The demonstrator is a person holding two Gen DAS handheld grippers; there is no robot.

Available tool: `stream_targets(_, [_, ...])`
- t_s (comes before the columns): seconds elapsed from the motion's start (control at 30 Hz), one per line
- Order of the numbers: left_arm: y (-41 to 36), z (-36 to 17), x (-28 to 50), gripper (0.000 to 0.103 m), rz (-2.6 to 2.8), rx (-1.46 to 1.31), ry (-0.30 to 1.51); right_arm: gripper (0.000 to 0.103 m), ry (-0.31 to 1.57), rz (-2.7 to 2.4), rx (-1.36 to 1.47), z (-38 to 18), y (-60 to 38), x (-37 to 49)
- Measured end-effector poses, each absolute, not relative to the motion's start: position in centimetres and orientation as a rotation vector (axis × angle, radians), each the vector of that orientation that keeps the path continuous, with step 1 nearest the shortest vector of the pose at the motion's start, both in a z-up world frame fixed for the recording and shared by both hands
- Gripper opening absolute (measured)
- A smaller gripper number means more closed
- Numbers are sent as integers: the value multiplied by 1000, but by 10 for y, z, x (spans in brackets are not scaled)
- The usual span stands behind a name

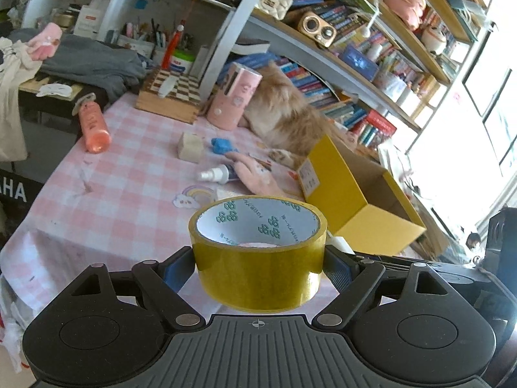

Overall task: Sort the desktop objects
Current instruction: 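Lift the tape roll with the left gripper while the right gripper grasps the white charger, then carry the tape roll and charger in both grippers over the yellow box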

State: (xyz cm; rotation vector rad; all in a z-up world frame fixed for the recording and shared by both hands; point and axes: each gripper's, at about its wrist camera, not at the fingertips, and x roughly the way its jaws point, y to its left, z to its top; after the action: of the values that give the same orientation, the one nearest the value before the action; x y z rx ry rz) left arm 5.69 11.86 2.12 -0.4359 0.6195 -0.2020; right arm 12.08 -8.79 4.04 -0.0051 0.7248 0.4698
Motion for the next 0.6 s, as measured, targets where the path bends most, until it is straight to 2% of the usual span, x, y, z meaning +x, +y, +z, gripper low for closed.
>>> stream_targets(0.6, [91,19,45,87,-386,-388,653,23,749,283,81,36,-125,63])
